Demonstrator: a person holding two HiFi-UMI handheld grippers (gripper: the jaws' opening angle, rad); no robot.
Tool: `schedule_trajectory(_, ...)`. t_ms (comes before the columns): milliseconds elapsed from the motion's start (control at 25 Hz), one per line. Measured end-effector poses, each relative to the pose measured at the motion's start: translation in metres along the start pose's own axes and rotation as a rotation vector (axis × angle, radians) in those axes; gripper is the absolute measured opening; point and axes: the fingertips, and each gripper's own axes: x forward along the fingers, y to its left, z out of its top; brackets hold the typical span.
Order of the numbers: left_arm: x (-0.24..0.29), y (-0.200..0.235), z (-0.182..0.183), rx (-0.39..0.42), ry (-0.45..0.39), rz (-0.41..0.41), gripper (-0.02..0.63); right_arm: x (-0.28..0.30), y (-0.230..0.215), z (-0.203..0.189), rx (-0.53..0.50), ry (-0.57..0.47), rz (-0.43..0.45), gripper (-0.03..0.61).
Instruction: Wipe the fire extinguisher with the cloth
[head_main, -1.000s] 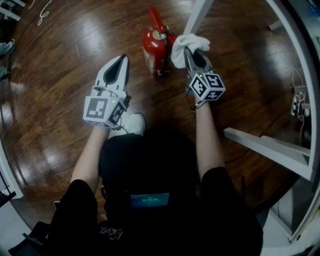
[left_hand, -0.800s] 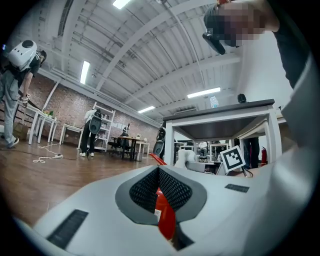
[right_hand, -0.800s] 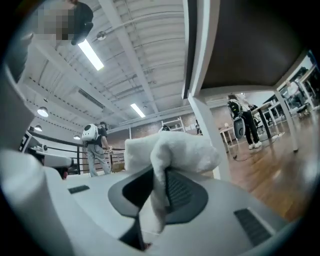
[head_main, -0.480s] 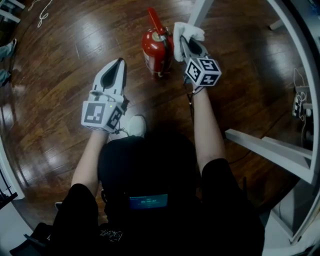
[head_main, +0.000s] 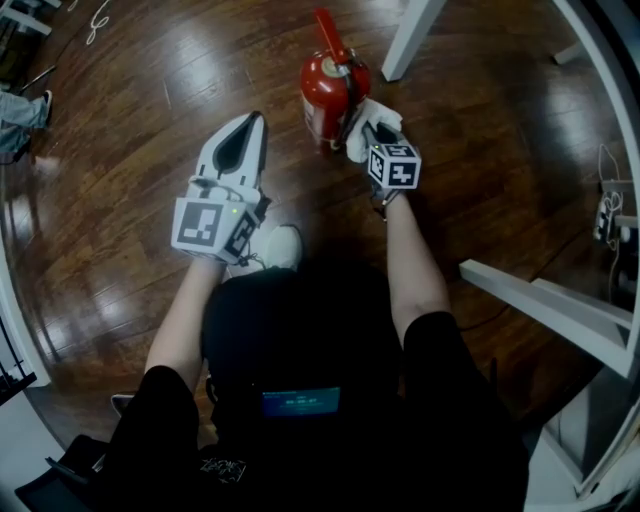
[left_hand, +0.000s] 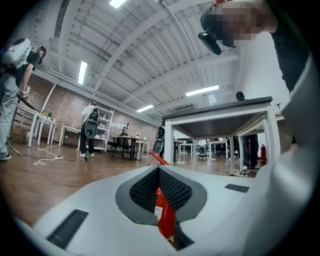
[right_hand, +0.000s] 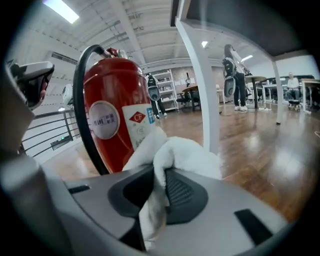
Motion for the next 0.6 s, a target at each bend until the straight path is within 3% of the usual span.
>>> schedule_trajectory(120,-0.001,-0.003,0.003,-0.001,-0.009,-0.005,0.000,-0.024,-0.001,0.028,0.003,-0.098,-0.002,0.067)
schedule_trajectory(240,-0.003,-0.003,0.006,-0.002,-0.025,0.002,0.000,-0.078,0.009,0.095,0.024,-0.317,0.023,0.068)
schedule_trajectory(360,-0.004,-0.004,0.007,-0.014,-0.036,0.008,0.000,-0.145,0.052,0.155,-0.007,-0.497,0.094,0.069)
schedule_trajectory(480,-0.007,-0.006,0.008,-0.007,-0.037,0.017,0.000,-0.184,0.108,0.184,-0.090,-0.576,0.145,0.071)
schedule_trajectory(600,-0.013,-0.007,0.009,-0.009,-0.040,0.028,0.000,-0.179,0.154,0.187,-0.160,-0.572,0.169,0.071)
